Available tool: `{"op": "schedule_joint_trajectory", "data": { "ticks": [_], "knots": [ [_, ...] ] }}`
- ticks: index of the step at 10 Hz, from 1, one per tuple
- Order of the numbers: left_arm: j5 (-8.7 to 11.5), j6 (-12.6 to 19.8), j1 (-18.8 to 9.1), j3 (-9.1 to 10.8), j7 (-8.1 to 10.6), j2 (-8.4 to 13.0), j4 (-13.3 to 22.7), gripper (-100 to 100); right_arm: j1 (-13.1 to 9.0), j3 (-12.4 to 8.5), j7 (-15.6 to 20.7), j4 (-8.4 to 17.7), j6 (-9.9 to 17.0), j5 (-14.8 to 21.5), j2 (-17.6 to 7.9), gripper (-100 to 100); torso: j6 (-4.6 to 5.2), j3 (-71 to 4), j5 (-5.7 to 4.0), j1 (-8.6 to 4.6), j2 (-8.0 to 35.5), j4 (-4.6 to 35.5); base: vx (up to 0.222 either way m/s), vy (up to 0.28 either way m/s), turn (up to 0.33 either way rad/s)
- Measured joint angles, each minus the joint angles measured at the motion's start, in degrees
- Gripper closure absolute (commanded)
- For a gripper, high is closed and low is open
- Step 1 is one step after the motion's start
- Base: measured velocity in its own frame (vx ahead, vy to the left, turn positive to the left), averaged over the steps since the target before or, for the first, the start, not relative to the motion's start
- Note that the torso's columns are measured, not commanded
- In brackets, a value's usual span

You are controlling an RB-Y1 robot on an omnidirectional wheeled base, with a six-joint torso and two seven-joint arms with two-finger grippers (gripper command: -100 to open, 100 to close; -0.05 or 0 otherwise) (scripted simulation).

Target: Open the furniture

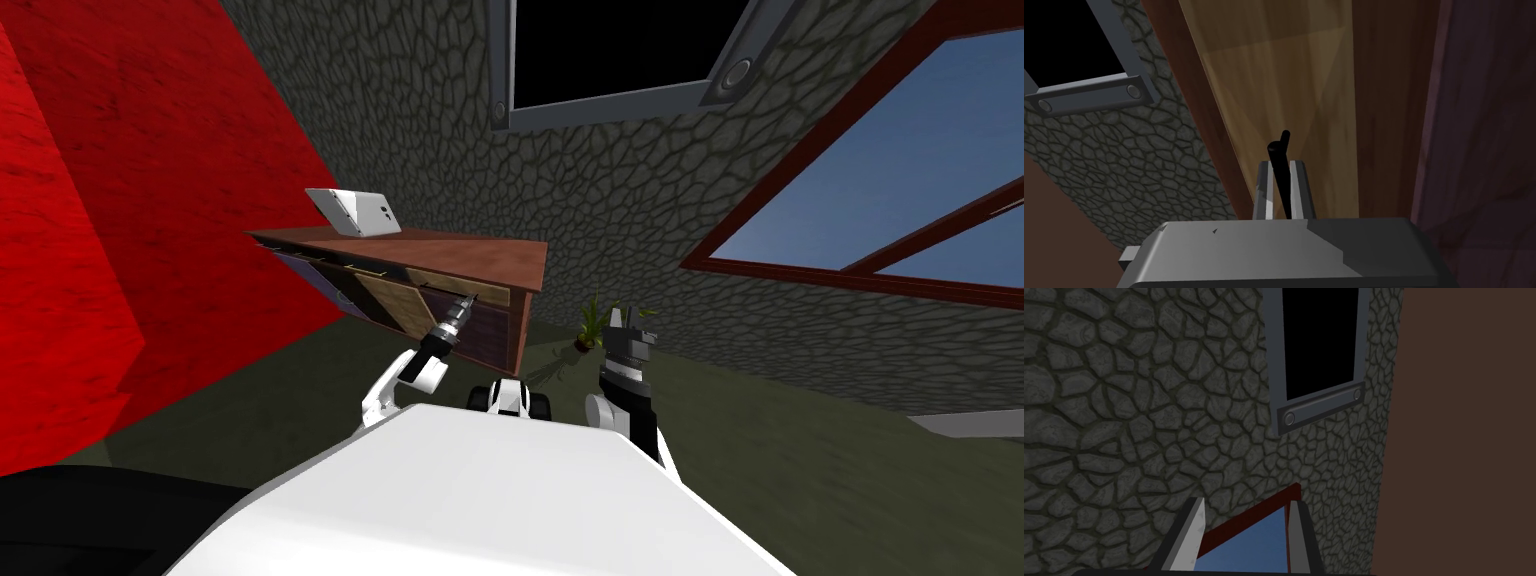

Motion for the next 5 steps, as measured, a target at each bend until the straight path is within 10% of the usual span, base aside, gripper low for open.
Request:
{"op": "schedule_joint_trajectory", "data": {
  "ticks": [4, 5],
  "knots": [
    [0.01, 1.09, 1.88, -0.7, 0.5, 1.26, -2.86, 100, -0.02, 0.0, 0.0, 0.0, 0.0, 0.0, 0.0, 0, -0.11, 0.1, -0.08, 0.04, 0.26, 0.28, -0.151, 0.031, 0.03],
    [0.02, 1.32, 2.09, -0.85, 0.52, 1.31, -2.73, -100, 0.0, 0.0, 0.0, 0.0, 0.0, 0.0, 0.0, 0, -0.05, -0.16, -0.13, -0.1, -0.16, 0.22, -0.002, 0.001, 0.019]
  ]
}}
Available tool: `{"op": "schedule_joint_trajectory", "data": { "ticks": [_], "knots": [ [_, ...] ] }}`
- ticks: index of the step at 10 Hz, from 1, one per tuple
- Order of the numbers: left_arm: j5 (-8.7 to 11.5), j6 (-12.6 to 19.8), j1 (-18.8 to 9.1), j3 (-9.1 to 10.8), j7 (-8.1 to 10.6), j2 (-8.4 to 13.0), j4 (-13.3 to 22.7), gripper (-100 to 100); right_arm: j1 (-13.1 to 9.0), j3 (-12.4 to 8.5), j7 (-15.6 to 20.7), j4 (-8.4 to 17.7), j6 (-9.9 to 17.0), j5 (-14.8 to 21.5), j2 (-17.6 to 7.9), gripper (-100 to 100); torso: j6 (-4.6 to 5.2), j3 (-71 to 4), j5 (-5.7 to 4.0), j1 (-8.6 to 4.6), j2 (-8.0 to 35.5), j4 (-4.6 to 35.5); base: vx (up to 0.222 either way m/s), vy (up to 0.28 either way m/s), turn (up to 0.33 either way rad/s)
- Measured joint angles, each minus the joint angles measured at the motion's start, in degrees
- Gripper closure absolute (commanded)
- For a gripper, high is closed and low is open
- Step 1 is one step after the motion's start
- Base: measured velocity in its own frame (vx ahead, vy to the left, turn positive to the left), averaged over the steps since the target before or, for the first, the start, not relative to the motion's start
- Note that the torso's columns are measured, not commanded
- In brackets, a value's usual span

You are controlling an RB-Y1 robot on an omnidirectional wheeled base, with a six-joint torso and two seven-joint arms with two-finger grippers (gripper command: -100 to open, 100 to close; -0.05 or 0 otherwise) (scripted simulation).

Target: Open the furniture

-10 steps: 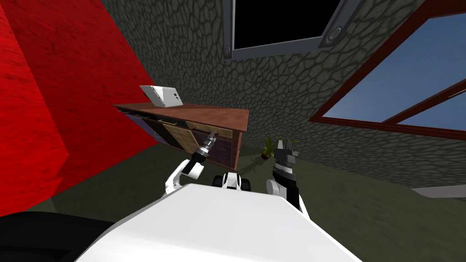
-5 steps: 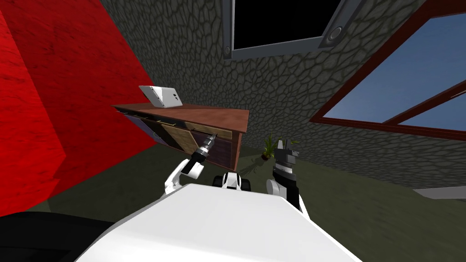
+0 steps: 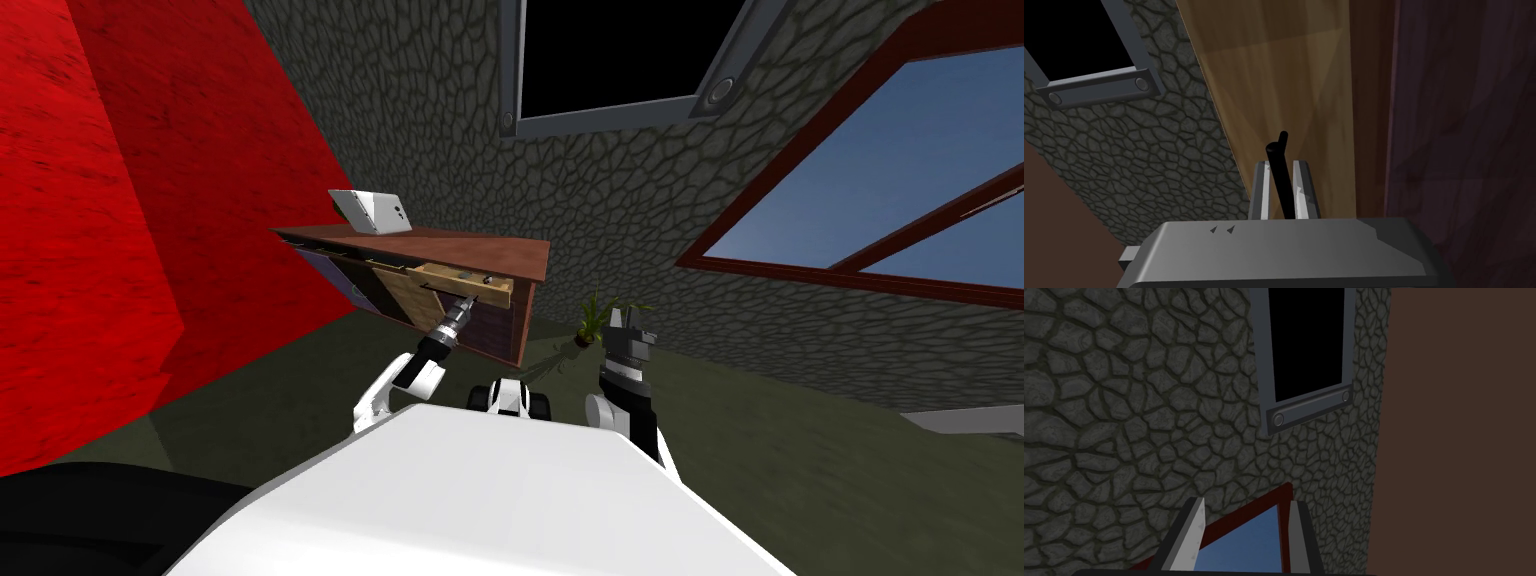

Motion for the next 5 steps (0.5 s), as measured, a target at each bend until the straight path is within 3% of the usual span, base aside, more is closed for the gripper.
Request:
{"op": "schedule_joint_trajectory", "data": {
  "ticks": [5],
  "knots": [
    [-0.06, 3.89, 3.4, -0.03, 1.62, 2.61, -7.7, -100, 0.02, 0.0, 0.0, -0.01, -0.01, 0.0, 0.0, 0, 0.12, -0.07, 0.1, 0.1, -0.14, -0.2, 0.057, -0.003, 0.034]
  ]
}}
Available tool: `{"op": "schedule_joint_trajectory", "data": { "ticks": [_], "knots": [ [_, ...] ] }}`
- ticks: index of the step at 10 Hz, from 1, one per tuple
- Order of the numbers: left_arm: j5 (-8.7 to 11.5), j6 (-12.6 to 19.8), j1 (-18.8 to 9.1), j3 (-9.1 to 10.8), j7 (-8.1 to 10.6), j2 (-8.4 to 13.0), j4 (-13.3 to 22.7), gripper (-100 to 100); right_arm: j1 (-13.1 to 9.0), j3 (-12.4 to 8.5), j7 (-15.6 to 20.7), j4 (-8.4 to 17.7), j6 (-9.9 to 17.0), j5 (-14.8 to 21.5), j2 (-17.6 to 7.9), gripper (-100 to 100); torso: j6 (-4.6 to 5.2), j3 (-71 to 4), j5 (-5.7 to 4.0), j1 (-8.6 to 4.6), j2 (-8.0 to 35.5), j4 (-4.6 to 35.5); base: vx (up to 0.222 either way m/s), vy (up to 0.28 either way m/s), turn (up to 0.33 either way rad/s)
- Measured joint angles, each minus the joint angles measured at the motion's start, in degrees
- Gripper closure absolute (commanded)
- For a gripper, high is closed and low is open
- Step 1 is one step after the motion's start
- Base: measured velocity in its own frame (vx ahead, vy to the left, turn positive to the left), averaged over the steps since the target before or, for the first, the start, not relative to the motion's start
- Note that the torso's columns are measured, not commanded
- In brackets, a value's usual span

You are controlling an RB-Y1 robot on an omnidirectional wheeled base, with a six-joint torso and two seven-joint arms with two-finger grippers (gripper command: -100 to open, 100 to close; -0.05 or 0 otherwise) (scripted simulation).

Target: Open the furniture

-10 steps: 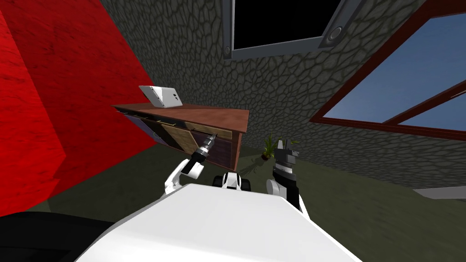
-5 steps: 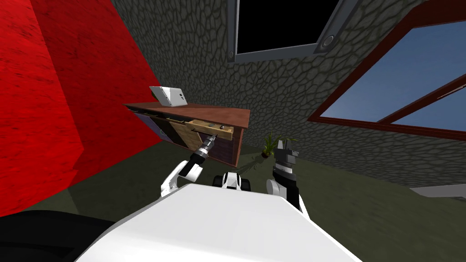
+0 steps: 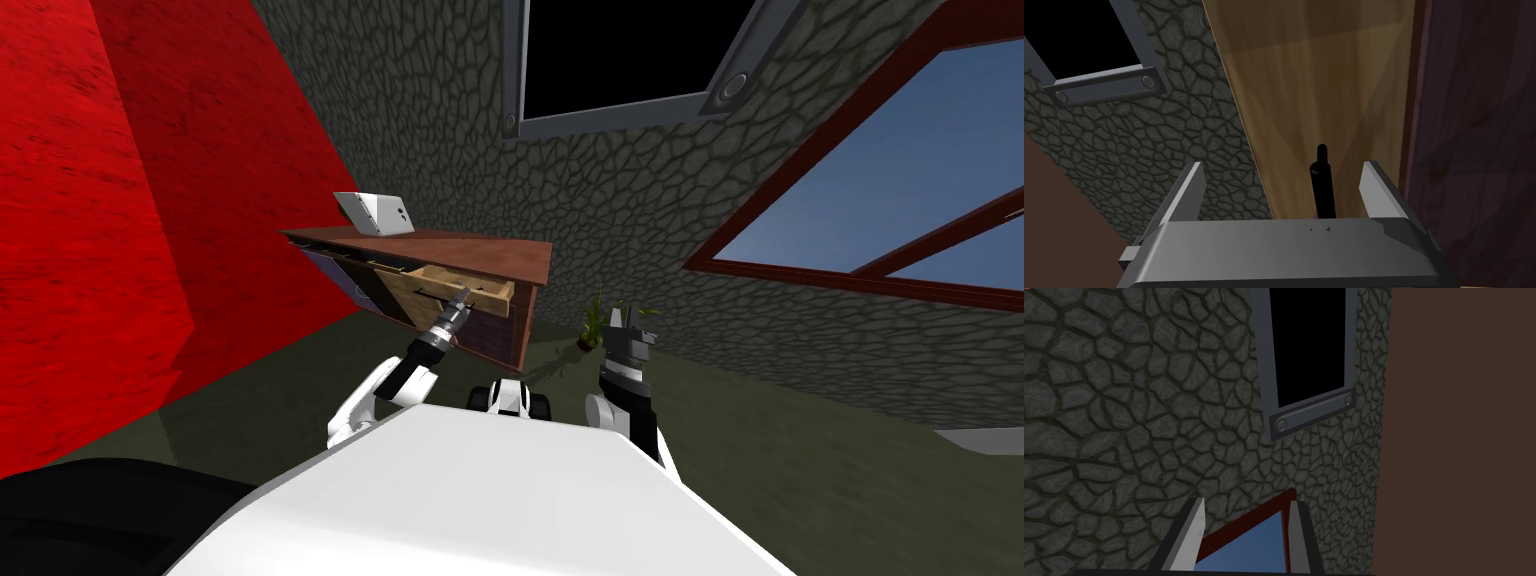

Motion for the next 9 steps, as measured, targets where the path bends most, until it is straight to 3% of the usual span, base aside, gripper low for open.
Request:
{"op": "schedule_joint_trajectory", "data": {
  "ticks": [5, 6, 9],
  "knots": [
    [-0.35, 3.8, 4.18, -0.13, 1.75, 2.6, -8.22, -100, 0.0, 0.0, 0.0, 0.0, 0.0, 0.0, 0.0, 0, -0.05, 0.1, -0.07, -0.11, 0.22, 0.12, 0.052, -0.003, 0.025],
    [-0.38, 3.89, 4.3, -0.17, 1.8, 2.63, -8.37, 0, -0.01, 0.0, 0.0, 0.0, 0.0, 0.0, 0.0, 0, -0.04, 0.17, -0.04, -0.08, 0.29, 0.09, 0.007, 0.0, 0.0],
    [-0.37, 3.97, 4.35, -0.17, 1.8, 2.64, -8.23, 0, -0.01, 0.0, 0.0, 0.0, 0.0, 0.0, 0.0, 0, -0.05, 0.1, -0.01, -0.06, 0.17, 0.02, 0.0, 0.0, 0.0]
  ]
}}
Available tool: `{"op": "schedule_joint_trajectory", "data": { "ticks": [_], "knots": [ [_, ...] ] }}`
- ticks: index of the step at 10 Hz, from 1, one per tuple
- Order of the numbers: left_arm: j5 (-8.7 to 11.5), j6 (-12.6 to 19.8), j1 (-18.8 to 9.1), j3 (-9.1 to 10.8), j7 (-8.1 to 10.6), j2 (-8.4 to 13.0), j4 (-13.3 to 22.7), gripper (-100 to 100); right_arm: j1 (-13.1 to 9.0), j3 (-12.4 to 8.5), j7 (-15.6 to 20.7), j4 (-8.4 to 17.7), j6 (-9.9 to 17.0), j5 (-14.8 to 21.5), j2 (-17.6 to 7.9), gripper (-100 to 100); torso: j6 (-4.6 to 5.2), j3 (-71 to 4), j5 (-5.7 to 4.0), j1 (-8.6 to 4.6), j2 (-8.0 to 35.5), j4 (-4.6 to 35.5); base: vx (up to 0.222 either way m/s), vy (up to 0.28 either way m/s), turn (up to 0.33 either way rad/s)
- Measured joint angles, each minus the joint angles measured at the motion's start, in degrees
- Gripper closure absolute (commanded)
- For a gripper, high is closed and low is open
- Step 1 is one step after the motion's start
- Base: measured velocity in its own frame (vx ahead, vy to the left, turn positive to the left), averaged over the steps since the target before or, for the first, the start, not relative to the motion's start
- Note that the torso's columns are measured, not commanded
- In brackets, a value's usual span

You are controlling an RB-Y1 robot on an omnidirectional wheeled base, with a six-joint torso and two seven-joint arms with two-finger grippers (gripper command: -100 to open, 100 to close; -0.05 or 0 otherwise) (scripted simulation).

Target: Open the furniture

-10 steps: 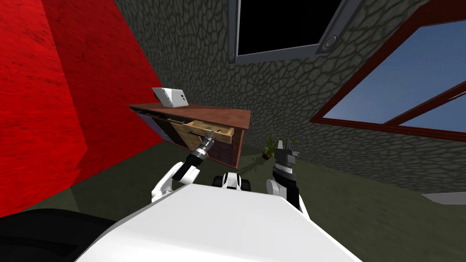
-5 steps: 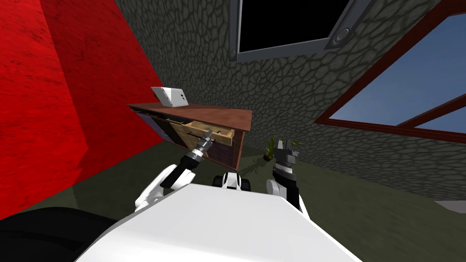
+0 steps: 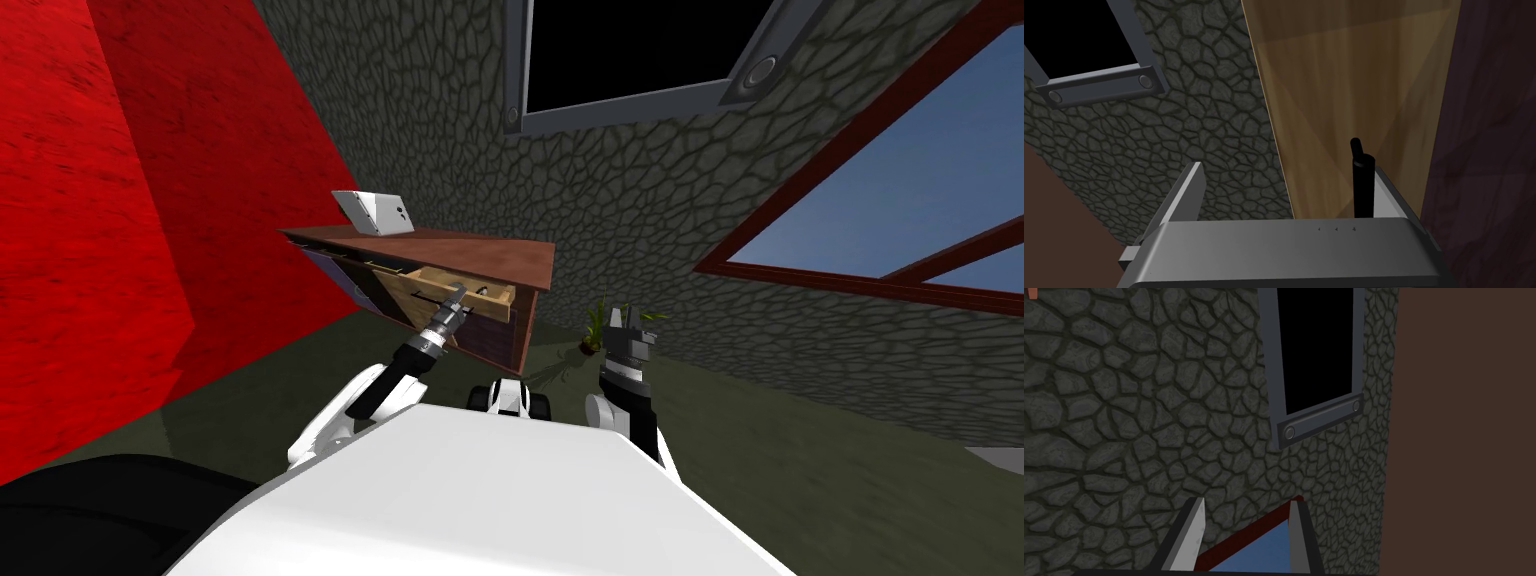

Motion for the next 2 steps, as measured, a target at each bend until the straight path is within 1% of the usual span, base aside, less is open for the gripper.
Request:
{"op": "schedule_joint_trajectory", "data": {
  "ticks": [2],
  "knots": [
    [0.0, 0.04, 0.02, 0.0, 0.0, 0.0, 0.05, 0, 0.0, 0.0, 0.0, 0.0, 0.0, 0.0, 0.0, 0, 0.0, -0.03, 0.01, 0.0, -0.06, -0.03, 0.0, 0.0, 0.0]
  ]
}}
